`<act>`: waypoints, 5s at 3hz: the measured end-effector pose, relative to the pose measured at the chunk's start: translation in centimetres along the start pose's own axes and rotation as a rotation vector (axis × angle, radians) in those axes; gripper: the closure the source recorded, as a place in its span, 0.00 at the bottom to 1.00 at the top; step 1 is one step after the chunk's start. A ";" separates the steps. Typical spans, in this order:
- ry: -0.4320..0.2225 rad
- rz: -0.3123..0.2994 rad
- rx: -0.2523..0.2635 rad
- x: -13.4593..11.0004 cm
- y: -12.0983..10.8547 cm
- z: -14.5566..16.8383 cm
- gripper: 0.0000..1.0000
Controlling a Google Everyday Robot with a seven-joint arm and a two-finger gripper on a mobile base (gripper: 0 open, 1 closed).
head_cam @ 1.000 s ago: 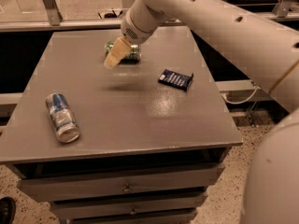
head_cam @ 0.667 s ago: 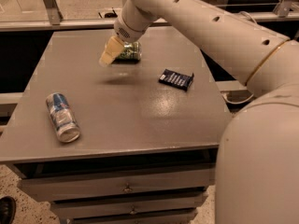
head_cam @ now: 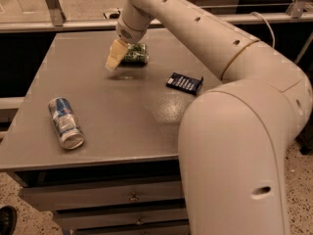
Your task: Place green can upright
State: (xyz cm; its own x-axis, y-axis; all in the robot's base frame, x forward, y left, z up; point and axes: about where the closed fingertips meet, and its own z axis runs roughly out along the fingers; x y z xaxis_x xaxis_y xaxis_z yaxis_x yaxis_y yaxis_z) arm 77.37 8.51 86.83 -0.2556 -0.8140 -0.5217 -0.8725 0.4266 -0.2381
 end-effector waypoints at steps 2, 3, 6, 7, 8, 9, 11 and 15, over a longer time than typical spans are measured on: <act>0.081 -0.063 -0.121 1.4 0.1 1.8 0.18; 0.054 -0.113 -0.190 -0.3 1.3 0.4 0.50; -0.488 -0.084 -0.327 -5.7 2.8 -5.6 1.00; -0.712 -0.051 -0.322 -5.7 2.6 -7.0 1.00; -0.886 -0.030 -0.291 -3.6 2.4 -7.1 1.00; -0.938 -0.010 -0.283 -2.1 2.1 -6.8 1.00; -0.920 0.003 -0.327 -0.7 1.3 -6.2 1.00; -0.954 0.151 -0.280 2.9 0.0 -8.4 1.00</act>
Offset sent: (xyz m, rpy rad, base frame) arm 0.0084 -0.0106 -0.0178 -0.0927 0.1694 0.1481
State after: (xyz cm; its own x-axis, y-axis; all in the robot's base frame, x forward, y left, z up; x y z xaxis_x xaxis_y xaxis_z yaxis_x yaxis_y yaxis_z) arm 73.14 2.81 92.18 -0.0383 -0.0507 -0.9980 -0.9564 0.2912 0.0219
